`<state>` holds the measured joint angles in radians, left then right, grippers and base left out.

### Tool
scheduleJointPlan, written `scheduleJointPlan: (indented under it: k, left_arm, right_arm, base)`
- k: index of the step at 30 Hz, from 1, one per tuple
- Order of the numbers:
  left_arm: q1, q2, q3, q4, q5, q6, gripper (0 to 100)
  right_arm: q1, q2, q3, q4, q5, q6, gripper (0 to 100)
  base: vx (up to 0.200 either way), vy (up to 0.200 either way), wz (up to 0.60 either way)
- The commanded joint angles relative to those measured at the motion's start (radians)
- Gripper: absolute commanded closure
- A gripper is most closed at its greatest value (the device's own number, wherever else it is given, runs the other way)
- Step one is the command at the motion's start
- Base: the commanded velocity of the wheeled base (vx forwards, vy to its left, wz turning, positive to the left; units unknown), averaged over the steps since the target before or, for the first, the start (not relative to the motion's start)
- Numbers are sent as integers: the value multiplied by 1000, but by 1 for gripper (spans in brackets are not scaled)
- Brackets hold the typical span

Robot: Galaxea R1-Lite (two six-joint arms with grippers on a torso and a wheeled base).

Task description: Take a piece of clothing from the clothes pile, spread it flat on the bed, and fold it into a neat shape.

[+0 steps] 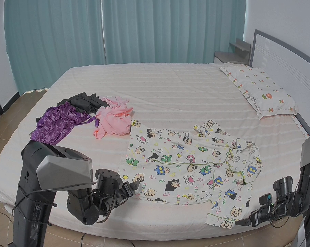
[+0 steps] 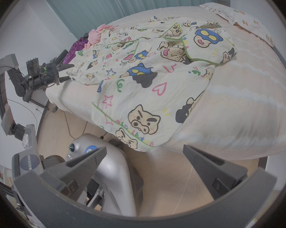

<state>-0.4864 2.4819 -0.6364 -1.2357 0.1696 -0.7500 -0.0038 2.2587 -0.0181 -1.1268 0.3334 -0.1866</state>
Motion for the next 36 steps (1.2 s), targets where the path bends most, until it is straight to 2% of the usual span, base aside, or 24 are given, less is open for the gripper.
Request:
scheduleJointPlan:
  k: [1, 5, 7, 11, 21, 22, 27, 36]
  left_arm:
    - [0, 6, -17, 2, 1, -2, 100]
    - [0, 6, -14, 2, 4, -3, 100]
    - [0, 5, -11, 1, 11, -3, 100]
    - [2, 6, -8, 1, 13, -5, 100]
    - [2, 5, -8, 1, 15, -6, 100]
    - [2, 5, -8, 1, 15, -6, 100]
    - [2, 5, -5, -1, 18, -5, 100]
    - [-4, -1, 17, -4, 44, 0, 100]
  right_arm:
    - [51, 68, 18, -19, -19, 19, 0]
    - [113, 97, 18, -85, -59, 75, 0]
    - [179, 145, 18, -197, -114, 168, 0]
    - [229, 185, 18, -288, -174, 257, 0]
    - [232, 190, 18, -294, -198, 262, 0]
    - [232, 190, 18, -289, -203, 263, 100]
    - [223, 179, 18, -274, -208, 263, 100]
    - [199, 157, 18, -238, -278, 256, 100]
  base:
    - [0, 0, 0]
    - [0, 0, 0]
    - [0, 0, 0]
    - [0, 0, 0]
    - [0, 0, 0]
    - [0, 0, 0]
    - [0, 0, 0]
    - [0, 0, 0]
